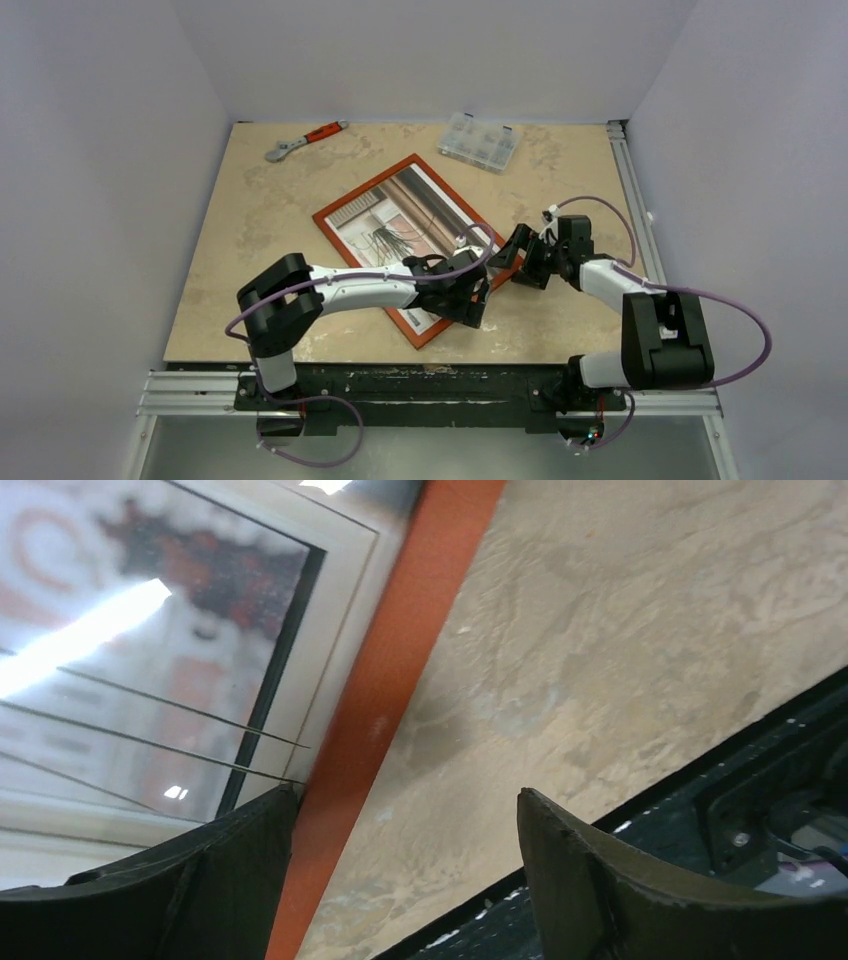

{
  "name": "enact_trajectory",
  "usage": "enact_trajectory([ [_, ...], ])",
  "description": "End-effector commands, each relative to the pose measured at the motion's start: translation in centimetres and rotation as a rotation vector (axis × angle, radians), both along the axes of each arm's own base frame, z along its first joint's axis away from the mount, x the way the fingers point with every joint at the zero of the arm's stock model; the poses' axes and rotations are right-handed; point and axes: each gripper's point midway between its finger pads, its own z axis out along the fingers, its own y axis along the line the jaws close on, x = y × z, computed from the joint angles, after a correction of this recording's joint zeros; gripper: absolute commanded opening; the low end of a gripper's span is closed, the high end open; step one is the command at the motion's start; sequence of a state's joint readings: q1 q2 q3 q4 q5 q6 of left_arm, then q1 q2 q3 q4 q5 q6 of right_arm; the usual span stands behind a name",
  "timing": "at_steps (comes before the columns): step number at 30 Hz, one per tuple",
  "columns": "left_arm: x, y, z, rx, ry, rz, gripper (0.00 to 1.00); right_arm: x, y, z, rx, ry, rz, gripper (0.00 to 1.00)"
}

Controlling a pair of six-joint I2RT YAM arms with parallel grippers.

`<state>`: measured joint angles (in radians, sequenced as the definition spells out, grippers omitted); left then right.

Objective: Put the photo into the frame
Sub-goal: Adjust the photo frame at the center of the board.

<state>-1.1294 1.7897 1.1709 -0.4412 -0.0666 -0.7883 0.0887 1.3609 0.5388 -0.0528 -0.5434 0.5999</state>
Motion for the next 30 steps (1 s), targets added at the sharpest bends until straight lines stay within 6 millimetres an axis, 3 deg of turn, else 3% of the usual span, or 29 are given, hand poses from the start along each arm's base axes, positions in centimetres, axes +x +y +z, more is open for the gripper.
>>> enact_trajectory([
  [1,-2.2,-6.6,1.5,-0.233,0.1,-0.131,0.77,-0.1,0.3,-2.1,-0.02,0.084,0.024,0.94],
  [5,-2.5,-9.1,2.4,-0.331,0.122,-0.169,0.77,1.7,0.6,-1.7,-0.02,0.073,0.057,0.96],
  [8,-1.8,-9.9,4.0,-0.4,0.089,-0.164,0.8,2.7,0.2,-1.0,-0.063,0.06,0.07,0.98],
  [11,-0.3,-9.4,6.6,-0.444,0.016,-0.14,0.83,3.1,-0.8,-0.1,-0.123,0.023,0.048,0.99],
  [14,1.5,-8.2,10.9,-0.524,-0.065,-0.102,0.87,2.8,-1.5,0.7,-0.157,0.02,0.008,0.99],
  [15,2.2,-7.6,13.3,-0.574,-0.1,-0.087,0.88,2.5,-1.6,1.0,-0.163,0.028,0.005,0.99],
  [18,4.1,-5.1,17.5,-0.659,-0.162,-0.024,0.89,1.2,-2.0,1.1,-0.187,0.087,0.011,0.99],
  [23,7.2,0.9,24.0,-0.758,-0.284,0.128,0.89,-1.6,-1.5,0.5,-0.295,0.118,0.067,0.98],
  [26,7.7,5.1,25.3,-0.729,-0.333,0.222,0.89,-3.2,-0.9,-0.3,-0.364,0.14,0.095,0.97],
  [30,6.7,9.6,25.3,-0.635,-0.388,0.296,0.89,-4.2,-0.7,-1.4,-0.386,0.148,0.106,0.76],
])
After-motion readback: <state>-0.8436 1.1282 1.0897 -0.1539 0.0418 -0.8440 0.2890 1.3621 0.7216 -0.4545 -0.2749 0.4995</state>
